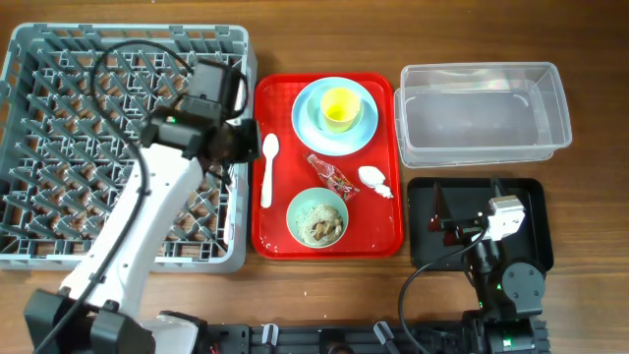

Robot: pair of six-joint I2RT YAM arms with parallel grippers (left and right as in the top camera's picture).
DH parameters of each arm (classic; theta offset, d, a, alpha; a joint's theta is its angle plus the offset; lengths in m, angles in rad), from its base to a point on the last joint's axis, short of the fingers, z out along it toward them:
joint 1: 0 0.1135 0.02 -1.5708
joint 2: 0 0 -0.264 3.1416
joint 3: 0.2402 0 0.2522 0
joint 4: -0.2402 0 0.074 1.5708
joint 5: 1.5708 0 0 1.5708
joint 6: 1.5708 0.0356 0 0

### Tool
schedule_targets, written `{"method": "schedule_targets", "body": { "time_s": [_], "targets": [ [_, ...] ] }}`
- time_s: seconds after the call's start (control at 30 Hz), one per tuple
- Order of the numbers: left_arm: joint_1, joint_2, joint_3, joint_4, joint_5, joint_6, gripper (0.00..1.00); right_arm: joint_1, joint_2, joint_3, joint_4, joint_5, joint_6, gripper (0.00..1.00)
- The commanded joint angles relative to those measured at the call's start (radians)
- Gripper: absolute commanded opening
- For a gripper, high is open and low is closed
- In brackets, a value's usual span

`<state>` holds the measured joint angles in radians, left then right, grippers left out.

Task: Sort waste into correct bins and load items into the dishwasher rack
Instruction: 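Move the left gripper to the white spoon and grasp it, then carry the spoon into the dish rack and release it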

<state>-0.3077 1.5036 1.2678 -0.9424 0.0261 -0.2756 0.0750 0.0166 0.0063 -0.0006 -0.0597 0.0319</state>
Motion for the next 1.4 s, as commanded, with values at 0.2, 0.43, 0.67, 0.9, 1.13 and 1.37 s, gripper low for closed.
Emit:
{"method": "schedule_targets", "body": {
  "time_s": [0.2,0.43,0.67,0.9,1.13,1.37],
  "targets": [
    [-0.179,0.038,-0.23,0.251,-0.211,-0.244,0.29,-0.005,-0.003,-0.001,0.003,-0.009,-0.005,1.0],
    [-0.196,0.067,-0.333,0.466,-0.29,-0.257,0.35,-0.005,-0.003,-0.001,0.003,-0.009,-0.006,1.0],
    [-0.196,0.221,-0.333,0.529,-0.29,-0.251,0.26,-0.005,-0.003,-0.001,0.003,-0.009,-0.006,1.0],
    [-0.193,0.317,-0.333,0.596,-0.29,-0.173,0.29,-0.005,-0.003,-0.001,0.003,-0.009,-0.005,1.0],
    [-0.196,0.32,-0.332,0.592,-0.232,-0.173,0.06,-0.005,-0.003,-0.001,0.003,-0.009,-0.005,1.0],
    [-0.196,0.105,-0.306,0.561,-0.233,-0.068,0.04,-0.005,-0.003,-0.001,0.003,-0.009,-0.005,1.0]
  ]
}}
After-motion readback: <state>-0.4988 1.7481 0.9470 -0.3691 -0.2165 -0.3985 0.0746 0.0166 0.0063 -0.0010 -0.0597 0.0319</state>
